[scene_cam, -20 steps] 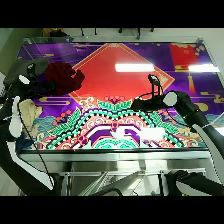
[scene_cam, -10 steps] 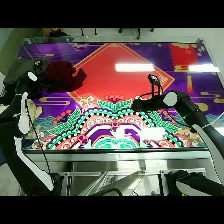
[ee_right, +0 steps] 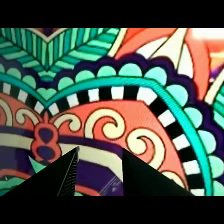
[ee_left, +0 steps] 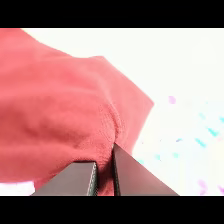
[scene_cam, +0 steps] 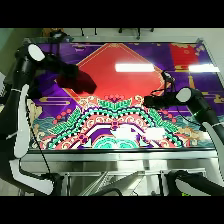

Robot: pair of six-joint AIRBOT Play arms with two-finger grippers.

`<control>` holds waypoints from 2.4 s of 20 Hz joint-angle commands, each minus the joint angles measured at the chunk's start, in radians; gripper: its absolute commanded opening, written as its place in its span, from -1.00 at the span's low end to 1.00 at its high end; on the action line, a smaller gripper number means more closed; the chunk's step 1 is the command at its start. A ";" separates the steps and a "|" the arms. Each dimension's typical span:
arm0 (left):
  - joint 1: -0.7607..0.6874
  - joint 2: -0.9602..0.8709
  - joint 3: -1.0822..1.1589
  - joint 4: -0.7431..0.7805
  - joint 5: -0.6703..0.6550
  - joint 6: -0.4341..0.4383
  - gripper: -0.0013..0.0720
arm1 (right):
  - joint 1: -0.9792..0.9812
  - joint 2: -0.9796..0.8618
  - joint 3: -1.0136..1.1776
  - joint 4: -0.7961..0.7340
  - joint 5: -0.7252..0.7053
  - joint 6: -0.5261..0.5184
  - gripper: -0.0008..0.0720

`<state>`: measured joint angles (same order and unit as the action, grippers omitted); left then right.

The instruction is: Fold the shirts.

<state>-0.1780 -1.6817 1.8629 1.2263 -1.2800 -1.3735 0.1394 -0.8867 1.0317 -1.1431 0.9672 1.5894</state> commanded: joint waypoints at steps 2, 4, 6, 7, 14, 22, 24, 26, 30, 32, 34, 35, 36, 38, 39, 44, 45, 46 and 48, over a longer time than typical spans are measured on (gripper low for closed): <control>-0.241 0.150 -0.281 0.002 0.014 -0.071 -0.92 | -0.080 0.043 0.000 0.013 0.111 -0.037 -0.06; -0.320 0.163 -0.355 0.004 0.080 -0.088 -0.91 | -0.079 0.060 0.000 0.014 0.126 -0.042 -0.06; -0.356 0.163 -0.348 0.008 0.057 -0.091 0.76 | -0.080 0.069 0.000 0.013 0.144 -0.042 0.41; -0.358 0.163 -0.322 0.014 0.022 -0.113 0.89 | -0.080 0.071 0.000 0.014 0.160 -0.042 0.64; -0.150 0.163 -0.244 0.185 -0.128 -0.113 0.88 | -0.077 -0.013 0.000 0.024 0.182 -0.042 0.55; 0.111 -0.011 -0.420 -0.027 0.163 -0.032 0.88 | 0.003 -0.358 0.000 0.465 -0.014 -0.330 0.38; 0.143 -0.083 -0.420 -0.100 0.192 -0.015 0.88 | 0.053 -0.437 0.000 0.533 -0.040 -0.384 0.37; 0.159 -0.151 -0.406 -0.190 0.204 0.036 0.88 | 0.087 -0.489 0.000 0.669 -0.051 -0.490 0.37; 0.149 -0.235 -0.311 -0.325 0.208 0.103 0.80 | 0.144 -0.506 0.001 0.860 -0.035 -0.631 0.37; 0.142 -0.249 -0.260 -0.320 0.198 0.103 0.12 | 0.178 -0.507 0.001 0.880 -0.008 -0.639 0.13; 0.141 -0.248 -0.218 -0.322 0.164 0.103 -0.69 | 0.201 -0.506 0.002 0.926 0.030 -0.695 -0.36; 0.142 -0.248 -0.192 -0.322 0.129 0.103 -0.69 | 0.206 -0.506 0.005 0.966 0.050 -0.729 -0.49; 0.142 -0.246 -0.167 -0.323 0.094 0.103 -0.92 | 0.206 -0.503 0.009 1.015 0.076 -0.771 -0.80; 0.141 -0.212 -0.143 -0.338 0.054 0.109 -0.92 | 0.205 -0.475 0.025 1.093 0.119 -0.840 -0.89; 0.141 -0.176 -0.142 -0.338 0.048 0.109 -0.92 | 0.204 -0.451 0.040 1.091 0.124 -0.843 -0.89; 0.142 0.118 -0.142 -0.337 0.031 0.108 -0.92 | 0.109 -0.229 0.137 1.041 0.173 -0.821 -0.89; 0.142 0.199 -0.142 -0.337 0.029 0.108 -0.92 | 0.075 -0.172 0.164 1.031 0.179 -0.809 -0.89; 0.142 0.286 -0.142 -0.336 0.029 0.097 -0.92 | 0.032 -0.108 0.196 1.031 0.190 -0.801 -0.89; 0.142 0.450 -0.142 -0.337 0.021 0.066 -0.92 | -0.043 0.014 0.260 1.031 0.202 -0.777 -0.89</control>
<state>-0.0364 -1.4399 1.7187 0.8890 -1.2457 -1.2751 0.1864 -1.0260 1.2144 -0.1047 1.1423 0.7830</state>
